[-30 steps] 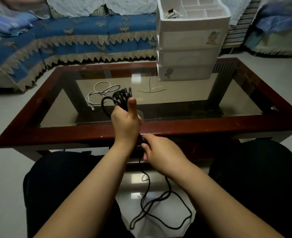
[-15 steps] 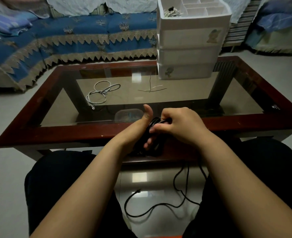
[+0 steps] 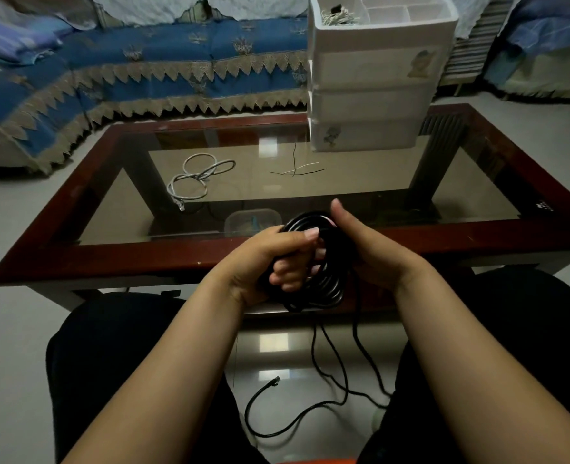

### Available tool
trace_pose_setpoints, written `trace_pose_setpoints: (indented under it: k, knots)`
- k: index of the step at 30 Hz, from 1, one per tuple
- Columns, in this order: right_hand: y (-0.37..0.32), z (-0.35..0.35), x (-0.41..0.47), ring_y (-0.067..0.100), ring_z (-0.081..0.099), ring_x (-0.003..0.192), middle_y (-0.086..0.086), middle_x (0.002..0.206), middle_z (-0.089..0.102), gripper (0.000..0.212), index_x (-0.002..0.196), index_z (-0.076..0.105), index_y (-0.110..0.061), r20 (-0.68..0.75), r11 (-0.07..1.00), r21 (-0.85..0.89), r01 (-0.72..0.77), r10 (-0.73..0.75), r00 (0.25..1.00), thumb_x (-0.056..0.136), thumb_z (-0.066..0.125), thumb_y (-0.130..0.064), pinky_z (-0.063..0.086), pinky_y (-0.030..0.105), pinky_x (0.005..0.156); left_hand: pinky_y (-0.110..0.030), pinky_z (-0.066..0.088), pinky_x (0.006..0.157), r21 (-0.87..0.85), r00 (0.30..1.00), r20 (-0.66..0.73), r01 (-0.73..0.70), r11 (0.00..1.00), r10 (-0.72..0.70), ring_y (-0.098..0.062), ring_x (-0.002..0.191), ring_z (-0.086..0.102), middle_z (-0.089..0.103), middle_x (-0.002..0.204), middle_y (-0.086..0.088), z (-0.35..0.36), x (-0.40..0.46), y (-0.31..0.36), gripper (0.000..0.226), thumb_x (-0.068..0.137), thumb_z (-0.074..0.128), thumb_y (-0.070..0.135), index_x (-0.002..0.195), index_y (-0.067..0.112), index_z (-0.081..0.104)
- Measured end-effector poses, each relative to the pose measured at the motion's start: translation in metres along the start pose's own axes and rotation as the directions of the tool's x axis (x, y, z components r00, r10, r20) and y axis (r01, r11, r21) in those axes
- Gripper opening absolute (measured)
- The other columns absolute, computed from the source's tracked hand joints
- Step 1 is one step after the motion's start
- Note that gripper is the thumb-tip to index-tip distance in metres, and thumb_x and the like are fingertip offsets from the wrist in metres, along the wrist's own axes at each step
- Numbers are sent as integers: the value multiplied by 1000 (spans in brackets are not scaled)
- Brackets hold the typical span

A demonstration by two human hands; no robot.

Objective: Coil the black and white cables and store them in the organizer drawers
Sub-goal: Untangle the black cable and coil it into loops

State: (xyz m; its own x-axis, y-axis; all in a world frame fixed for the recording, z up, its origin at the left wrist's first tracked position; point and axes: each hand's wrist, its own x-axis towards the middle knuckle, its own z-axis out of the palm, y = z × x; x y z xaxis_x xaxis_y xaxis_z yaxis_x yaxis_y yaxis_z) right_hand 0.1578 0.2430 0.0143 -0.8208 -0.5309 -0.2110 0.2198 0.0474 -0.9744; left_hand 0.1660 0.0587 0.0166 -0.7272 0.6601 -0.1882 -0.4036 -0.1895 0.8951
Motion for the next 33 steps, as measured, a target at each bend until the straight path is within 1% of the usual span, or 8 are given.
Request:
trace_pose_setpoints:
  k: [3,7,11,15,20,24,30,33]
  knots:
    - [7,2,2,23,62,112,11,117,66,77,118,61,-11,-11,997,-36,71,-72,997,71,53,-72,49,33,97,-17,29,36,-20,991,-125,-39,999,36,-3,27,28,30,33,6,3,0,1,36,86,55,20,57,11,37]
    - [6,19,12,18,54,62,8,69,53,50,87,57,-4,-264,992,-2,125,-121,957,79,57,-54,46,27,63,-17,35,36,-25,972,-232,-46,999,39,-5,26,29,28,33,4,9,4,3,42,81,56,18,45,12,36]
    - [8,22,18,18,47,48,13,62,50,53,89,58,-3,-380,980,42,196,-165,910,77,59,-54,40,24,46,-18,37,39,52,973,-224,-52,997,63,-4,29,33,30,34,5,15,8,4,55,93,45,7,39,16,49]
    - [13,23,20,27,48,54,23,69,53,58,86,59,3,-400,969,40,245,-209,892,81,62,-54,38,27,48,-19,42,46,17,983,-174,-51,999,53,-5,38,41,42,43,4,14,6,-1,46,94,49,9,50,17,58]
    - [10,17,14,16,59,54,-1,57,62,57,83,64,-8,-260,979,145,143,-102,960,84,41,-61,48,25,55,-24,46,67,-85,980,-188,-73,994,56,-12,51,47,62,60,-7,13,2,-4,24,88,58,19,77,3,72]
    - [14,14,15,17,71,88,1,89,75,66,101,69,-17,-237,993,67,94,-76,969,93,18,-59,57,29,77,-13,46,46,-320,958,-286,-123,939,28,-3,30,37,54,101,-4,21,3,-2,38,88,51,22,61,7,73]
    - [47,20,22,7,41,38,-1,51,49,35,114,59,-7,-351,1000,-1,-8,8,936,102,36,-31,35,19,40,-9,40,39,-561,861,-501,-402,724,89,-2,32,40,67,119,-14,-4,5,11,33,97,44,18,67,10,56]
    - [50,27,21,10,53,57,-2,67,55,27,118,56,-20,-368,921,-377,-92,-57,928,101,38,-31,43,28,55,-12,46,44,-539,783,-617,-490,685,74,-2,37,46,69,114,-15,-16,6,10,30,96,50,18,70,10,59]
